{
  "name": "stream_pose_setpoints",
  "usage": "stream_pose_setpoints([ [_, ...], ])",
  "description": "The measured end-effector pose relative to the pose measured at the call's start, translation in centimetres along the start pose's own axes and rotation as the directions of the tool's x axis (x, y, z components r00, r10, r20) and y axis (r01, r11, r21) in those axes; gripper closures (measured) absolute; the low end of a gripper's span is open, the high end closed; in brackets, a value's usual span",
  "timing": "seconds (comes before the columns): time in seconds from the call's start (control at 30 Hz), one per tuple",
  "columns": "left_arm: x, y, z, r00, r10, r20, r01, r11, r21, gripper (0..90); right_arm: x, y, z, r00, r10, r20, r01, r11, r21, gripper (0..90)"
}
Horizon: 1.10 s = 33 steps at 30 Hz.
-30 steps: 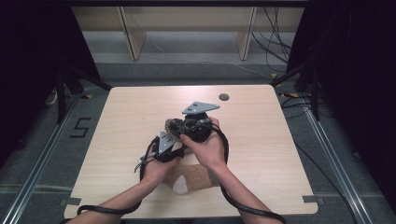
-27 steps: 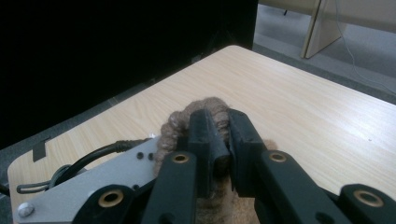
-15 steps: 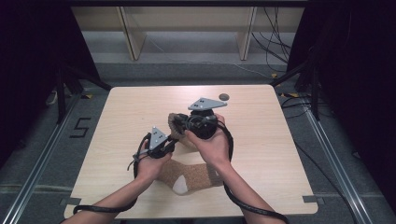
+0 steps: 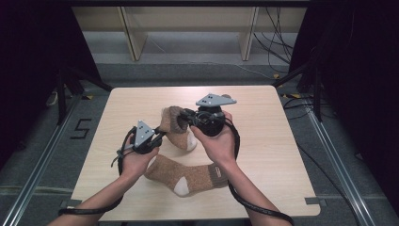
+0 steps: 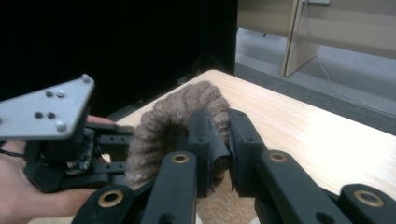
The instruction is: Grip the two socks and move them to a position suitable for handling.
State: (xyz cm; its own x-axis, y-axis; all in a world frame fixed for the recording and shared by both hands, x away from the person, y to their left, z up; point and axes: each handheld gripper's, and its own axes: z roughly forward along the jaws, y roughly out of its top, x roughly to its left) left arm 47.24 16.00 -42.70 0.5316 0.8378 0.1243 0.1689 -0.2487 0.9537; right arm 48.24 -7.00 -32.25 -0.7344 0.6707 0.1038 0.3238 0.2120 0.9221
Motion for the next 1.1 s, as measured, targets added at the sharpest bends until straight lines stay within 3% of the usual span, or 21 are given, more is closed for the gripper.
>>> stream_pose_setpoints([
  [0.03,0.5,0.4,-0.2,0.9999,0.011,-0.001,-0.011,0.9999,-0.01,81.1,-0.1,0.0,0.0,0.9998,-0.017,0.013,0.017,1.0,-0.007,81.7],
  [0.07,0.7,0.6,-0.4,0.9998,0.017,-0.006,-0.017,0.9998,-0.011,81.1,0.1,0.1,0.0,0.9999,0.012,0.01,-0.012,1.0,0.005,81.6],
  [0.23,1.2,1.4,-1.0,0.9976,0.066,-0.019,-0.066,0.9978,-0.01,81.0,-0.2,0.2,0.1,0.9998,-0.016,0.012,0.017,1.0,-0.013,81.6],
  [0.3,1.4,2.0,-1.4,0.9947,0.101,-0.019,-0.101,0.9949,0.0,81.0,-0.2,0.2,0.0,0.9998,-0.007,0.02,0.008,1.0,-0.017,81.5],
  [0.43,1.4,2.6,-1.7,0.9924,0.121,-0.026,-0.121,0.9927,-0.006,81.0,-0.3,0.1,-0.3,0.9998,0.019,0.004,-0.019,1.0,-0.021,81.5],
  [0.47,1.3,3.2,-1.9,0.9872,0.155,-0.037,-0.155,0.9878,-0.007,81.0,-0.4,0.0,-0.4,0.9999,0.011,0.004,-0.011,1.0,-0.025,81.5],
  [0.5,1.3,3.2,-1.9,0.9872,0.155,-0.037,-0.155,0.9878,-0.007,80.9,-0.4,0.0,-0.6,0.9998,0.018,0.011,-0.018,1.0,-0.019,81.5],
  [0.53,1.1,3.6,-2.0,0.9817,0.187,-0.038,-0.187,0.9824,-0.005,80.8,-0.4,-0.1,-0.7,0.9995,0.028,0.013,-0.028,0.999,-0.021,81.5],
  [0.57,1.1,3.6,-2.0,0.9817,0.187,-0.038,-0.187,0.9824,-0.005,80.8,-0.6,-0.1,-0.8,0.9999,0.009,0.008,-0.009,1.0,-0.021,81.5],
  [0.6,0.9,3.8,-1.9,0.9765,0.214,-0.028,-0.214,0.9769,0.006,80.7,-0.6,-0.3,-1.0,0.9997,0.019,0.017,-0.019,1.0,-0.014,81.5],
  [0.77,0.1,3.4,-1.2,0.9721,0.234,0.02,-0.234,0.9706,0.055,80.3,-1.3,-1.7,-1.6,0.9989,0.036,0.031,-0.036,0.999,0.012,81.5],
  [0.83,-0.5,3.1,-0.7,0.9627,0.268,0.038,-0.27,0.9604,0.068,80.1,-1.5,-2.1,-1.7,0.9989,0.036,0.031,-0.037,0.999,0.013,81.5],
  [0.9,-1.2,2.8,0.1,0.9616,0.268,0.059,-0.272,0.959,0.08,79.8,-2.0,-3.0,-2.3,0.9977,0.051,0.044,-0.053,0.998,0.035,81.4],
  [0.97,-1.7,2.7,0.8,0.9539,0.288,0.085,-0.296,0.9501,0.099,79.5,-2.4,-3.7,-2.6,0.9971,0.052,0.054,-0.055,0.997,0.045,81.4],
  [1.0,-1.7,2.7,0.8,0.9539,0.288,0.085,-0.296,0.9501,0.099,79.1,-2.4,-3.7,-2.6,0.9971,0.052,0.054,-0.055,0.997,0.045,81.4],
  [1.03,-2.4,2.2,1.6,0.9482,0.297,0.113,-0.309,0.944,0.115,78.8,-2.8,-4.5,-2.9,0.9957,0.053,0.077,-0.058,0.996,0.073,81.3],
  [1.07,-2.4,2.2,1.6,0.9482,0.297,0.113,-0.309,0.944,0.115,78.6,-2.8,-4.5,-2.9,0.9957,0.053,0.077,-0.058,0.996,0.073,81.3],
  [1.1,-2.8,1.9,2.1,0.9428,0.306,0.131,-0.322,0.938,0.127,78.6,-3.1,-5.0,-3.1,0.9943,0.053,0.092,-0.061,0.994,0.089,81.3],
])
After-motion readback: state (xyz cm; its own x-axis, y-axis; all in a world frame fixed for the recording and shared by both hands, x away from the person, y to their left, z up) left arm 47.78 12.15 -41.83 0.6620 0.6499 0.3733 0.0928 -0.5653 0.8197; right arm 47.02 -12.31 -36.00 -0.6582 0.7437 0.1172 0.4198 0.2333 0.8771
